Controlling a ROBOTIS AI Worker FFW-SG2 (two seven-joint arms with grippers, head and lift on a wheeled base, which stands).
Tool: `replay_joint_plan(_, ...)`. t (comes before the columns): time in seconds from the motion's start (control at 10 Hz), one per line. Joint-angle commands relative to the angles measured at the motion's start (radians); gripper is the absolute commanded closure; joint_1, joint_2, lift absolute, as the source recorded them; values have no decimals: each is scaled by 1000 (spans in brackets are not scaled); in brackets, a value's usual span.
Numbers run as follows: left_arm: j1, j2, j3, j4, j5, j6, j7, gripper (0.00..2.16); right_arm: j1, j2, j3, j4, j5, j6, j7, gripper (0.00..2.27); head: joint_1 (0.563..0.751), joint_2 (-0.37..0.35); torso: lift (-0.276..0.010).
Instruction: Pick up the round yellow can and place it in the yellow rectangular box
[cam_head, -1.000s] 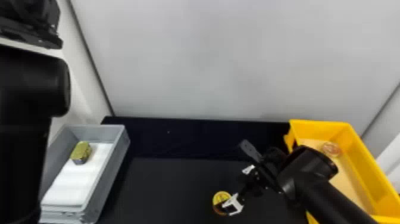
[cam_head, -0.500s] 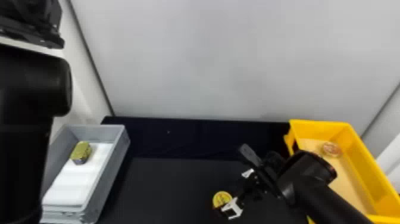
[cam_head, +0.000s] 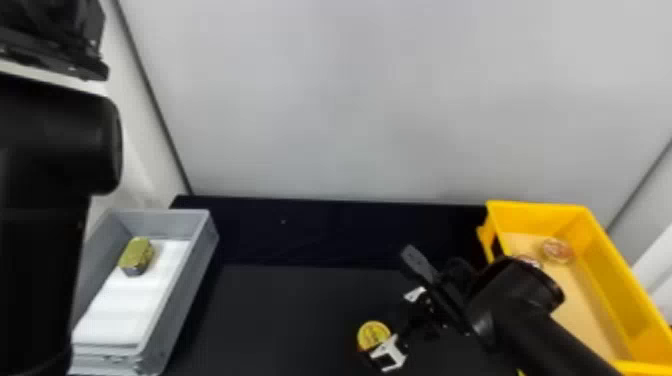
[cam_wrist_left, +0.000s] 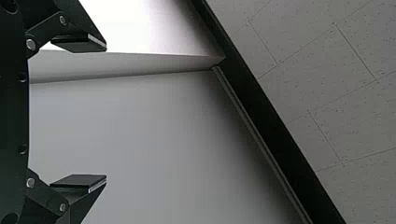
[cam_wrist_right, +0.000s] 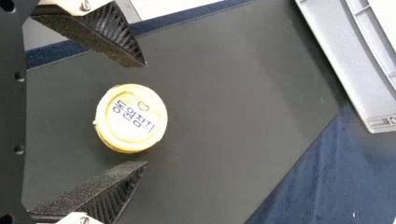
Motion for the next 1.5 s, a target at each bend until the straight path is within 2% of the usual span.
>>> replay_joint_plan(0.0, -1, -1, 0, 0, 0, -2, 0, 265, 0, -2, 6, 3, 0, 0, 0, 1, 663, 54, -10)
replay_joint_plan(0.4, -1, -5, 0, 0, 0, -10, -2, 263, 0, -6, 22, 16, 0, -16, -6, 51, 663, 54, -10)
replay_joint_plan(0.6, 0, -5, 0, 1, 0, -12, -2, 263, 2, -6, 22, 14, 2, -16, -15, 323, 663, 54, -10)
replay_joint_plan(0.7, 0, -5, 2, 0, 0, -12, -2, 263, 5, -6, 11, 9, 0, -16, -17, 573, 663, 54, -10)
replay_joint_plan(0.8, 2, -5, 2, 0, 0, -12, -2, 265, 10, -4, 5, 6, 2, -14, -11, 618, 663, 54, -10)
replay_joint_plan(1.2, 5, -5, 8, -5, 0, -7, -6, 263, 14, -7, 3, -14, 18, 7, 25, 619, 663, 54, -10)
replay_joint_plan(1.4, 9, -4, 12, -14, 1, 1, -9, 263, 42, -19, -32, -106, 71, 73, 63, 619, 663, 54, -10)
